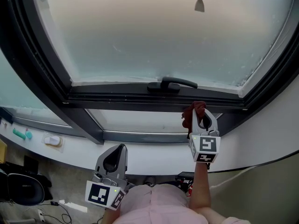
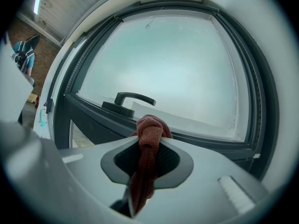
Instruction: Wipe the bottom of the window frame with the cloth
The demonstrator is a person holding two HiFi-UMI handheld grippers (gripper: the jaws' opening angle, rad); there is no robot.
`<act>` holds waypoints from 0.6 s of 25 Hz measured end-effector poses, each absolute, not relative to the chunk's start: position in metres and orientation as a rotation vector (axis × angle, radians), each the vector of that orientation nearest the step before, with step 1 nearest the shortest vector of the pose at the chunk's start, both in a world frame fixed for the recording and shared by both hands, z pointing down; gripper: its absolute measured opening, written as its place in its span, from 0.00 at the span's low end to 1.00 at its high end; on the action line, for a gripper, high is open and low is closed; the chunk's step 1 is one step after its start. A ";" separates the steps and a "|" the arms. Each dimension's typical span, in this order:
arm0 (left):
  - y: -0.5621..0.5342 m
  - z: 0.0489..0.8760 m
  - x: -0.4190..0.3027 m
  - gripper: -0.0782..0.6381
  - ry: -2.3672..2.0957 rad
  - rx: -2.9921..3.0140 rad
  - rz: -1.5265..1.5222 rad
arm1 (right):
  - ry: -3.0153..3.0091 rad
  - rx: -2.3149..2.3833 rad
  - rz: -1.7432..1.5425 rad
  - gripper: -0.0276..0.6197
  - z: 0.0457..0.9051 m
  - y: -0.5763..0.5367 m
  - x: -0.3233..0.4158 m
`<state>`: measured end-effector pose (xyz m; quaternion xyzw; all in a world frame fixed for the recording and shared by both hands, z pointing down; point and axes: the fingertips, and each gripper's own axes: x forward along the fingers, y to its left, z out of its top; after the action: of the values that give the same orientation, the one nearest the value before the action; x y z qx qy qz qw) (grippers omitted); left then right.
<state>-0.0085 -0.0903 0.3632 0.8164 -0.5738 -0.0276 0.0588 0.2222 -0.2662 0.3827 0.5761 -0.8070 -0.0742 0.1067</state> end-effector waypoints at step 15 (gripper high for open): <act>-0.095 0.363 -0.004 0.10 -1.728 2.475 -0.084 | -2.267 1.837 -0.172 0.14 0.385 -0.273 0.276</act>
<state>-0.0039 -0.0948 0.3633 0.8181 -0.5712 -0.0276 0.0608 0.2757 -0.2727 0.3846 0.6247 -0.7710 -0.0585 0.1089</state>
